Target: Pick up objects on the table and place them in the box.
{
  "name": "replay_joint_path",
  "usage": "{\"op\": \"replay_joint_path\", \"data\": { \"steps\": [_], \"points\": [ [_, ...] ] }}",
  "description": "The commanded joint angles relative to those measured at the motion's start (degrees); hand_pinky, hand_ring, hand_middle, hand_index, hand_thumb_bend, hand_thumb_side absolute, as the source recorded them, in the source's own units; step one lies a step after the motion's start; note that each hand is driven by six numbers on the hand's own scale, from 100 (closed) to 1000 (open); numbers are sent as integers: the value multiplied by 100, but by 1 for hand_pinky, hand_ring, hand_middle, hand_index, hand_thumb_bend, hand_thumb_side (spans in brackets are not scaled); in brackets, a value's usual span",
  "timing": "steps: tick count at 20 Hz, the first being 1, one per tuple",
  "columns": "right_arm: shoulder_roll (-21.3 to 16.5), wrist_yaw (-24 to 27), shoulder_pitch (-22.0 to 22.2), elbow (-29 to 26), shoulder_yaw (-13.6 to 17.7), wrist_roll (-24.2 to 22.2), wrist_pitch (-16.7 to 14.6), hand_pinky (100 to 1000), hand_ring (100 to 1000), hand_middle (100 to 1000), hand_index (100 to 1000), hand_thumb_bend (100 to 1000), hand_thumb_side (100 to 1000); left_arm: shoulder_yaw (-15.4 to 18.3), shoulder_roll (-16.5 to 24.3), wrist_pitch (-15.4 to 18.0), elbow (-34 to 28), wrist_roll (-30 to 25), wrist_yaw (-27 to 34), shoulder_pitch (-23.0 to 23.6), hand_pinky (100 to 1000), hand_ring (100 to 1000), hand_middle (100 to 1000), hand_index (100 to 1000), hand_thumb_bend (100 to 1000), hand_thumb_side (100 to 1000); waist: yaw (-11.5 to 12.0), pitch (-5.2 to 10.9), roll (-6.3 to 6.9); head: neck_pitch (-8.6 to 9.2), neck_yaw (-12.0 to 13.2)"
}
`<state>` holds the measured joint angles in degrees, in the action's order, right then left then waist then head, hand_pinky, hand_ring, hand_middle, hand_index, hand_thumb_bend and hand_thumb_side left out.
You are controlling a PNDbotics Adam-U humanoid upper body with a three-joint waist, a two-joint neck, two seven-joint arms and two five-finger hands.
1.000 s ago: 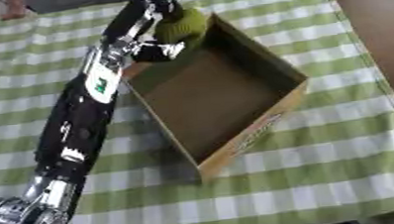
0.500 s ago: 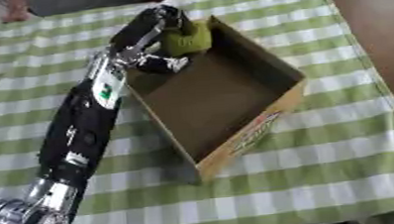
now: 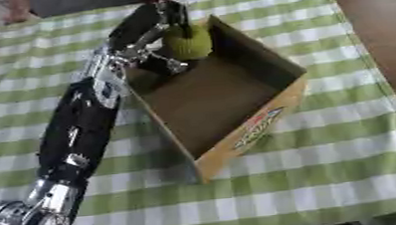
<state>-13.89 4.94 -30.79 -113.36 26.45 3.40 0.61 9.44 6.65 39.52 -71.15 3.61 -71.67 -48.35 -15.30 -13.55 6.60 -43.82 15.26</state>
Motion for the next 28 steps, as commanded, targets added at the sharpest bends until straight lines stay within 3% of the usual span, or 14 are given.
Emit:
{"op": "replay_joint_path", "data": {
  "steps": [1, 11, 15, 19, 24, 25, 28],
  "points": [
    [-184, -39, -53, -124, -9, 44, 6, 848, 858, 619, 756, 100, 619, -153, 135, -85, -440, 176, -15, -141, 436, 527, 464, 492, 716, 100, -1, 131, -47, -30, -1],
    [-298, -71, -92, -124, 17, 163, -15, 844, 854, 621, 754, 100, 617, -419, 0, -139, -851, 5, 286, -17, 438, 524, 459, 495, 707, 100, 0, 167, -62, -30, -19],
    [-335, -94, -86, -124, 47, 218, -15, 844, 854, 621, 754, 100, 617, -566, -87, -157, -1083, -23, 685, 55, 443, 528, 453, 485, 619, 100, 3, 158, -60, -30, -26],
    [-342, -92, -95, -124, 44, 227, -24, 843, 854, 621, 753, 100, 617, -696, -97, -133, -1241, -190, 1238, 91, 440, 527, 453, 485, 612, 100, 8, 150, -64, -30, -47],
    [-337, -95, -100, -124, 24, 223, -42, 841, 852, 620, 752, 100, 616, -662, -59, -160, -1342, -389, 1495, 111, 475, 554, 484, 517, 566, 100, 35, 138, -72, -30, -78],
    [-335, -98, -96, -124, 22, 221, -44, 840, 852, 620, 751, 100, 616, -645, -47, -177, -1361, -420, 1517, 120, 502, 578, 510, 545, 536, 100, 45, 135, -79, -30, -113],
    [-353, -101, -80, -124, 24, 228, -69, 838, 850, 620, 751, 100, 614, -548, -1, -300, -1438, -459, 1682, 164, 605, 695, 613, 675, 253, 100, 80, 124, -115, -30, -292]
  ]
}}
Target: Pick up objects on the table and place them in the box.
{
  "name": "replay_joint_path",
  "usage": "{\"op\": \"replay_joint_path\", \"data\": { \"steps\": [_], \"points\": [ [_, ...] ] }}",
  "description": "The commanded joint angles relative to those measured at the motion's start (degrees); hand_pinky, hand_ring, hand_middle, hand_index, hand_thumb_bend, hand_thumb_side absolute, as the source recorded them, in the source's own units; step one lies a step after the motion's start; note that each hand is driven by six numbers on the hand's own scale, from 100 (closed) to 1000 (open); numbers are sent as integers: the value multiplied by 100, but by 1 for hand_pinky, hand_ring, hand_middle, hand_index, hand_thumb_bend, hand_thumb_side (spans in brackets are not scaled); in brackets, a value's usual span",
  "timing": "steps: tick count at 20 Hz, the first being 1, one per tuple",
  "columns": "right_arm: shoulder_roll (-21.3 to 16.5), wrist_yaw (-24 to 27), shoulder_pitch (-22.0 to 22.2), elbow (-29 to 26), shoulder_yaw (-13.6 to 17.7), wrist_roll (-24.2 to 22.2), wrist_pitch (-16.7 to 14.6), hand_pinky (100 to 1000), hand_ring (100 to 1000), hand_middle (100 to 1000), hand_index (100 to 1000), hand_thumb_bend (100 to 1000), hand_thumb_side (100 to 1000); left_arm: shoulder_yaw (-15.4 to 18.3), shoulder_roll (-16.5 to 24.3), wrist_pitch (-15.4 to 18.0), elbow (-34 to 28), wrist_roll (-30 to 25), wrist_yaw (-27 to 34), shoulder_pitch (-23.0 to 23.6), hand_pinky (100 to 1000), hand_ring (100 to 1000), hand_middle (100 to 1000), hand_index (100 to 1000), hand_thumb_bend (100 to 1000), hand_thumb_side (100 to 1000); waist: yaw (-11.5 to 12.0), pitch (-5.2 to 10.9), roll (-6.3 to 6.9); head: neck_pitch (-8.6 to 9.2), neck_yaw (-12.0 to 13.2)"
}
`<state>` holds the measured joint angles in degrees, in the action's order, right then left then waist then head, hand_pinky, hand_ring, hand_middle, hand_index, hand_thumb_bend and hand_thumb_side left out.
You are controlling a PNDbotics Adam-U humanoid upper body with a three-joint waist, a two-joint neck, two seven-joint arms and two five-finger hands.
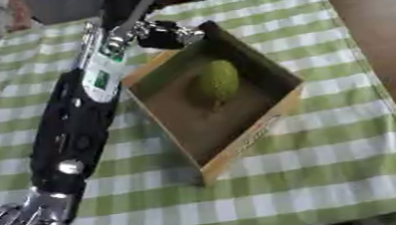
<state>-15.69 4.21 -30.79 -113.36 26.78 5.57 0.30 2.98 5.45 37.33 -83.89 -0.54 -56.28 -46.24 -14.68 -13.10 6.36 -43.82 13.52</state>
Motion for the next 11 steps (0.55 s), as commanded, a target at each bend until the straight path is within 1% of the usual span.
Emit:
{"op": "replay_joint_path", "data": {
  "steps": [1, 2, 4, 5, 6, 8, 9, 10, 11],
  "points": [
    [-181, -29, -73, -123, -2, 22, -55, 838, 850, 620, 750, 100, 615, 164, 143, -140, -201, -52, 236, -15, 658, 759, 674, 743, 180, 100, 38, 71, -97, -29, -230],
    [-185, -30, -65, -123, 1, 31, -71, 838, 850, 620, 750, 100, 615, 220, 168, -182, -240, -74, 338, 12, 690, 793, 700, 777, 100, 100, 54, 65, -99, -29, -307],
    [-184, -32, -43, -123, 6, 31, -93, 838, 850, 620, 750, 100, 615, 365, 252, -244, -333, -66, 588, 69, 719, 814, 718, 793, 100, 100, 86, 52, -94, -26, -460],
    [-195, -33, -27, -123, 13, 27, -106, 837, 850, 620, 750, 100, 613, 441, 335, -244, -369, -67, 788, 83, 755, 837, 738, 804, 100, 177, 126, 33, -106, 48, -563],
    [-219, -29, -17, -123, 28, 33, -128, 837, 849, 620, 750, 100, 613, 528, 431, -252, -402, -85, 999, 89, 763, 844, 742, 805, 100, 207, 167, 7, -118, 129, -668],
    [-316, -15, -26, -123, 46, 86, -194, 832, 843, 619, 748, 100, 614, 782, 621, -382, -411, -118, 1476, 150, 804, 900, 766, 818, 100, 363, 307, -7, -113, 207, -863],
    [-354, -5, -36, -123, 38, 118, -231, 831, 841, 619, 747, 100, 614, 918, 714, -470, -394, -138, 1754, 191, 814, 915, 777, 823, 100, 416, 374, -7, -99, 242, -905],
    [-380, 5, -49, -123, 22, 141, -270, 831, 841, 619, 747, 100, 615, 1050, 803, -557, -383, -157, 2057, 226, 819, 922, 779, 823, 100, 437, 425, -11, -83, 289, -922],
    [-404, 14, -68, -123, -2, 151, -316, 829, 838, 619, 747, 100, 615, 1203, 885, -667, -380, -160, 2374, 268, 832, 939, 785, 825, 100, 503, 465, -16, -61, 364, -937]
  ]
}}
